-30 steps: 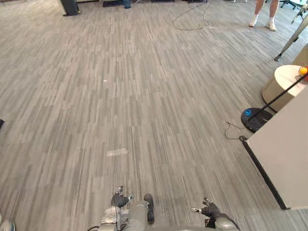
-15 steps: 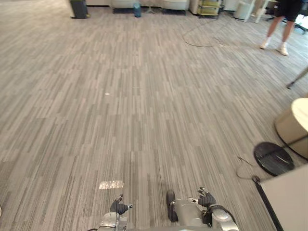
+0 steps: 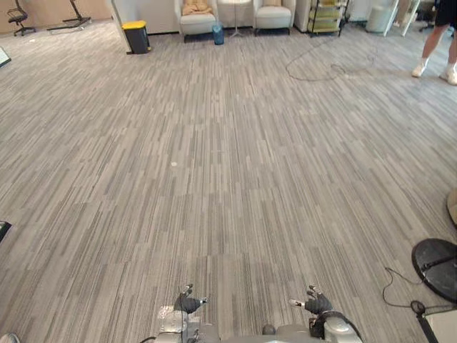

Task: Organize washtable

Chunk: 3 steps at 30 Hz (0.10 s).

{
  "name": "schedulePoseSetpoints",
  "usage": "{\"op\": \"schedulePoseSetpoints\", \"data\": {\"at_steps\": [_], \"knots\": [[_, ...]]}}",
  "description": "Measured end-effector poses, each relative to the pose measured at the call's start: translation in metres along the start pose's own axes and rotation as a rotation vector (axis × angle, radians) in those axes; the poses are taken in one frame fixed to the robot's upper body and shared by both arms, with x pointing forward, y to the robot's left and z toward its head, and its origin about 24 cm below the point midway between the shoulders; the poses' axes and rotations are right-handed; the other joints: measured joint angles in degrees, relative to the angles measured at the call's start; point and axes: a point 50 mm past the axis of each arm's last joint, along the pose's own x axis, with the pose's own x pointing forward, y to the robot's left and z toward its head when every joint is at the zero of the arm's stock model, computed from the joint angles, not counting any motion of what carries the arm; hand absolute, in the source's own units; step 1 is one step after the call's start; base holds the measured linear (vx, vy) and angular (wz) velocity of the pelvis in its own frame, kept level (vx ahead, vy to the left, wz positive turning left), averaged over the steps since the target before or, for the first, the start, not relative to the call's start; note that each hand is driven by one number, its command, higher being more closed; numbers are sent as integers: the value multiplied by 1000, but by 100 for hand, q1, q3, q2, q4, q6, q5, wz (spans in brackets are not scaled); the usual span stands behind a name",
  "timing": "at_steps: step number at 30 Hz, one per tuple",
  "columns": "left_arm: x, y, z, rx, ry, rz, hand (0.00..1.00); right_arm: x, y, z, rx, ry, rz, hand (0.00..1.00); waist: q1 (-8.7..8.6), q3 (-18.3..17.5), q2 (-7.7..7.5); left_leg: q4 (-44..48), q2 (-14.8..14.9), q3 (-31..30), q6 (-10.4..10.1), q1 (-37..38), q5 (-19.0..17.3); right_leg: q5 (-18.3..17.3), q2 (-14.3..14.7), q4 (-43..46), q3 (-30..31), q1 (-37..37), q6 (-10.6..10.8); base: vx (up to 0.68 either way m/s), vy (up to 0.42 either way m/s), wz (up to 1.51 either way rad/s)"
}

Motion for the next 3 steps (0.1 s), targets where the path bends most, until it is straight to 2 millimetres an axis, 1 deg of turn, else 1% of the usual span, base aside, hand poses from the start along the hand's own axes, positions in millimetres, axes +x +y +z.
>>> {"op": "schedulePoseSetpoints", "data": {"at_steps": [3], "knots": [[-1,5,-5,10,19,9,0,0,3,-1,4,3,6,0,-11,-40,-68,-212,-129,59,59,128,59,-41,-110,2,51,-13,71,6,74,-4]]}}
